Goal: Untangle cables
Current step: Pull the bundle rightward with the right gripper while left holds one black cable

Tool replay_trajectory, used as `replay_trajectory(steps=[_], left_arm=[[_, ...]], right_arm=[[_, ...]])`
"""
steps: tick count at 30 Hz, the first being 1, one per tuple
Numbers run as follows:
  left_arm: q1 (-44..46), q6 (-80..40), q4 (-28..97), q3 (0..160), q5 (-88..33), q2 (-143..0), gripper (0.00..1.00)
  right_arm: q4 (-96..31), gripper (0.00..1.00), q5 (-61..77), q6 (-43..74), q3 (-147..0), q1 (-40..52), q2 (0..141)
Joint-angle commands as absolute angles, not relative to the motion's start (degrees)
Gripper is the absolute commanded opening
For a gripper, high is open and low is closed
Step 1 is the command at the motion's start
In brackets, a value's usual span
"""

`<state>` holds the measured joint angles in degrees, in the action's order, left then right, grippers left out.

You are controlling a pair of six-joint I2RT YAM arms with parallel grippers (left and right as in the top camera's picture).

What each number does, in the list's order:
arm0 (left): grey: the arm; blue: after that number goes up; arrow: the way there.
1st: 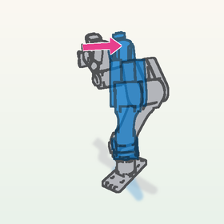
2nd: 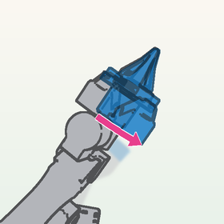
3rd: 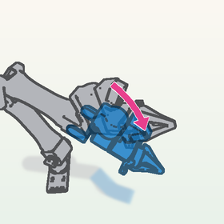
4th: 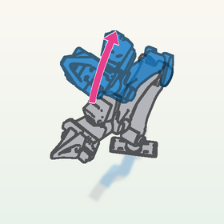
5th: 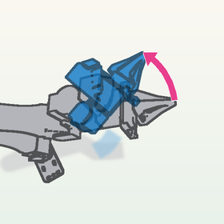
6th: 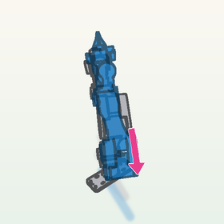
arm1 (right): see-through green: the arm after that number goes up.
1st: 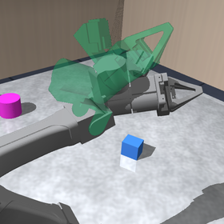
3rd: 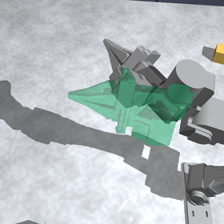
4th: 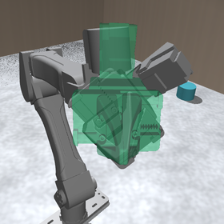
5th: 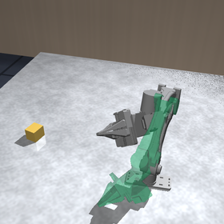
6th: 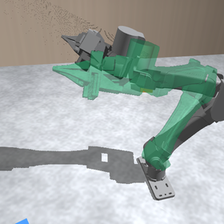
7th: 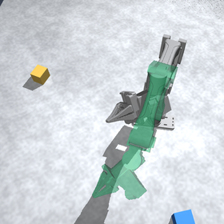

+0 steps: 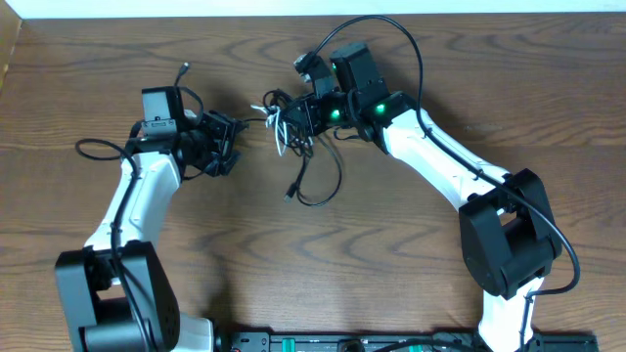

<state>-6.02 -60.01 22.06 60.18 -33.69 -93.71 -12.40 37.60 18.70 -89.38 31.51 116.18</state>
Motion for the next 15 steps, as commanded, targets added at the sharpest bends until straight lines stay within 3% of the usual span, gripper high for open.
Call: replay_trajectory(steps=[1, 15], left_arm=[[-6.4, -62.0, 22.1, 60.2, -33.7, -96.9, 0.63], [-6.4, -63.3, 17.9, 60.2, -37.1, -99.8, 0.63]], right_arm=[[-12.1, 0.01, 42.7, 19.7, -89.8, 32.3, 114.6], [-12.2, 0.01, 43.7, 16.9, -89.8, 35.7, 114.6]])
